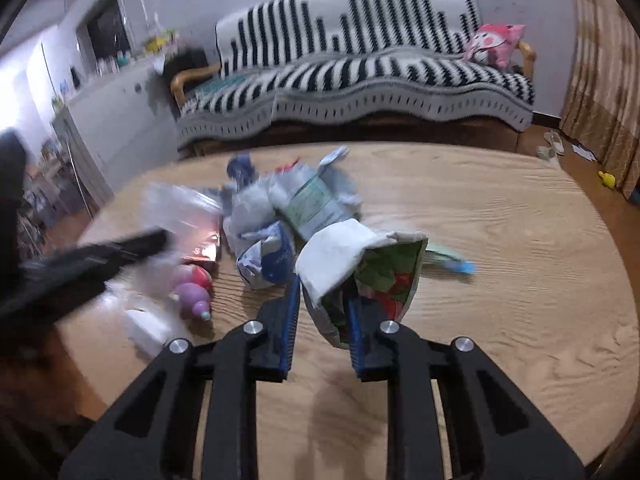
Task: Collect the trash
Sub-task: 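Grasp the clear plastic bag with left tool while right tool grasps white-green snack bag, then carry both bags to the black bin and open both tools to drop them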
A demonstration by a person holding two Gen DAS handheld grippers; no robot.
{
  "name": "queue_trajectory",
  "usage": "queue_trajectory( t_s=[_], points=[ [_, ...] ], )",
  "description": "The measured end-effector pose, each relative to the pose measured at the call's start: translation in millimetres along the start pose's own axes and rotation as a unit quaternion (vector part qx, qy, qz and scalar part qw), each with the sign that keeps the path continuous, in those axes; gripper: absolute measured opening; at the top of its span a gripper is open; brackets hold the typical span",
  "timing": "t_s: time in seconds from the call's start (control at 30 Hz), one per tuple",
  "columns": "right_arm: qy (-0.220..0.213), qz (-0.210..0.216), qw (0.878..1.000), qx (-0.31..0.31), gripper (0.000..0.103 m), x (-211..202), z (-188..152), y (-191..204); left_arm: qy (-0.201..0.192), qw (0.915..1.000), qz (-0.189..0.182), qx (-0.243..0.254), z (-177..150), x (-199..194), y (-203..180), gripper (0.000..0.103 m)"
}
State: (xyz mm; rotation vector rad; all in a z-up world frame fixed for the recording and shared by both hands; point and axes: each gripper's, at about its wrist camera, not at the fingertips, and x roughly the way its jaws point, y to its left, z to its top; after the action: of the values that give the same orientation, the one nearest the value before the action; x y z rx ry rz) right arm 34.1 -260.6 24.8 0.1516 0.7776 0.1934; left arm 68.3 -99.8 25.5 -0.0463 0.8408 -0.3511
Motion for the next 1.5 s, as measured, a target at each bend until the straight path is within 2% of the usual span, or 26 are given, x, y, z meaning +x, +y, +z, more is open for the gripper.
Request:
queue_trajectory(
  t_s=[0.13, 0.23, 0.3, 0.43, 0.57, 0.67, 0.77, 0.87, 1.13, 1.17, 1.23, 1.27, 1.3, 1.43, 1.5],
  points=[
    [-0.049, -0.076, 0.996, 0.021, 0.022, -70, -14, -66, -0.001, 0.998, -0.04, 0.048, -9, 12, -71, 0.005],
    [-0.061, -0.163, 0.981, 0.088, 0.022, -117, -44, -156, 0.011, 0.9919, -0.091, 0.089, -23, 25, -140, 0.005],
    [-0.06, -0.197, 0.969, 0.134, 0.022, -139, -69, -206, 0.019, 0.9852, -0.122, 0.119, -35, 32, -184, 0.005],
    [-0.021, -0.277, 0.937, 0.214, 0.022, -168, -139, -308, 0.041, 0.9681, -0.182, 0.167, -63, 50, -274, 0.005],
    [0.039, -0.295, 0.914, 0.275, 0.022, -170, -209, -375, 0.058, 0.9461, -0.24, 0.21, -97, 62, -360, 0.005],
    [0.085, -0.287, 0.901, 0.313, 0.023, -160, -257, -414, 0.069, 0.933, -0.261, 0.237, -124, 66, -396, 0.005],
    [0.118, -0.28, 0.893, 0.331, 0.023, -148, -287, -437, 0.082, 0.9231, -0.268, 0.263, -150, 79, -428, 0.005],
    [0.132, -0.272, 0.889, 0.344, 0.023, -144, -306, -454, 0.091, 0.9185, -0.269, 0.275, -161, 92, -438, 0.005],
    [0.123, -0.255, 0.889, 0.36, 0.024, -137, -304, -460, 0.106, 0.9178, -0.268, 0.273, -166, 113, -458, 0.005],
    [0.121, -0.254, 0.889, 0.36, 0.026, -138, -304, -461, 0.107, 0.918, -0.268, 0.272, -167, 113, -459, 0.005],
    [0.116, -0.249, 0.89, 0.363, 0.044, -140, -302, -461, 0.109, 0.9176, -0.271, 0.27, -168, 116, -463, 0.005],
    [0.111, -0.249, 0.891, 0.364, 0.063, -142, -301, -460, 0.111, 0.9172, -0.272, 0.269, -169, 118, -465, 0.005],
    [0.104, -0.254, 0.891, 0.362, 0.07, -146, -301, -459, 0.112, 0.917, -0.273, 0.269, -170, 120, -470, 0.005],
    [0.089, -0.265, 0.885, 0.374, 0.07, -158, -300, -459, 0.121, 0.9135, -0.28, 0.269, -178, 127, -479, 0.005],
    [0.082, -0.28, 0.872, 0.393, 0.07, -173, -303, -464, 0.127, 0.9104, -0.287, 0.269, -181, 131, -484, 0.005]
  ],
)
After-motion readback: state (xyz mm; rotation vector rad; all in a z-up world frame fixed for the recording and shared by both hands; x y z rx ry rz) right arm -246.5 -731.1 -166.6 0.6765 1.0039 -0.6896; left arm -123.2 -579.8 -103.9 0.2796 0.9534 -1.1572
